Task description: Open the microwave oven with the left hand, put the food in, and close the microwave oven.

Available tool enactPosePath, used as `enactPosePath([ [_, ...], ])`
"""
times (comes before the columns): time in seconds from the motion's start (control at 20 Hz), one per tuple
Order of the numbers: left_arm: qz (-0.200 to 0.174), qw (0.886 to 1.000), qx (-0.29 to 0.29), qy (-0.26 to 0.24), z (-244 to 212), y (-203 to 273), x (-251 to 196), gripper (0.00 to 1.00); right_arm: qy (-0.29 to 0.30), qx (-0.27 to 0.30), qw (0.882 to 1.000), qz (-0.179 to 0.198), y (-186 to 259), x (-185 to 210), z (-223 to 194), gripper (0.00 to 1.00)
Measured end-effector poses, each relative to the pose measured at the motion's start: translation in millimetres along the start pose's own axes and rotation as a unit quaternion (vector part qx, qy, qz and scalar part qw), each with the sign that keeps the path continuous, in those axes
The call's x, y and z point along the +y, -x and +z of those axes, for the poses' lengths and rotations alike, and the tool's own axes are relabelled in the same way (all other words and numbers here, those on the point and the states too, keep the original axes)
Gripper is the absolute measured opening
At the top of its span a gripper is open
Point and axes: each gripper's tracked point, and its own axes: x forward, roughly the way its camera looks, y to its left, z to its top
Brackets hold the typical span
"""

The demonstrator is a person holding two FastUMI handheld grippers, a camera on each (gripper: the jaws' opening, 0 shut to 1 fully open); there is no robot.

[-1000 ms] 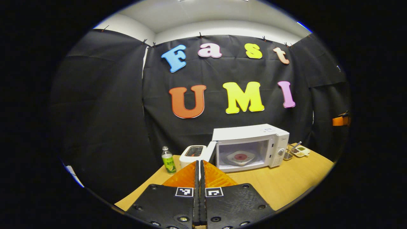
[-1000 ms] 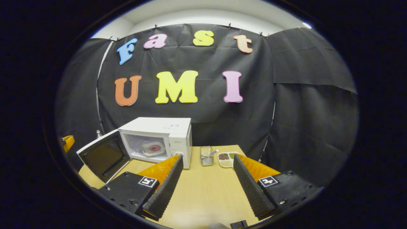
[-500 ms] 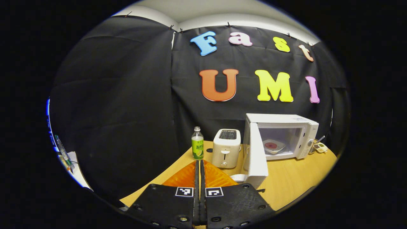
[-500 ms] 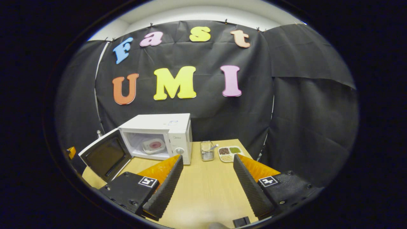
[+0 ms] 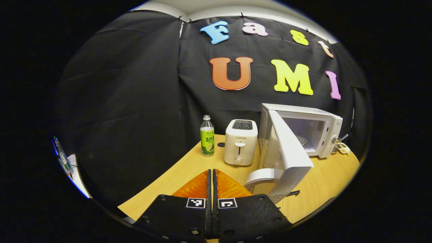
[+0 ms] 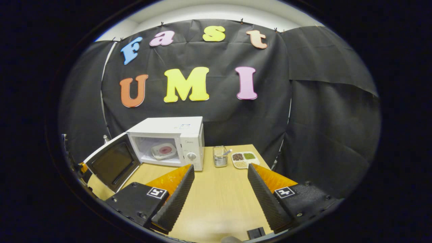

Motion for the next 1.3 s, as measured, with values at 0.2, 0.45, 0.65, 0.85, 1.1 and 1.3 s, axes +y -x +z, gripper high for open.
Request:
enactPosePath([
  [0.2,-0.020,1.000,-0.004,-0.025,-6,7,-20,0.00,-0.007,-0.001,1.000,-0.011,4,-10,1,0.92],
  [0.45,-0.060,0.997,-0.002,-0.039,-10,15,-52,0.00,-0.014,-0.003,1.000,-0.020,13,-16,-1,1.00],
  [0.65,-0.095,0.994,-0.002,-0.052,-12,20,-90,0.00,-0.015,0.001,1.000,-0.023,17,-19,-4,1.00],
  [0.85,-0.128,0.989,-0.016,-0.076,-8,26,-137,0.00,-0.016,0.001,1.000,-0.014,14,-18,-4,1.00],
  [1.1,-0.174,0.979,-0.035,-0.098,3,32,-202,0.00,-0.012,0.002,1.000,-0.011,7,-28,0,0.92],
  [1.3,-0.206,0.972,-0.039,-0.111,4,30,-247,0.00,-0.006,0.002,1.000,-0.016,-2,-41,6,1.00],
])
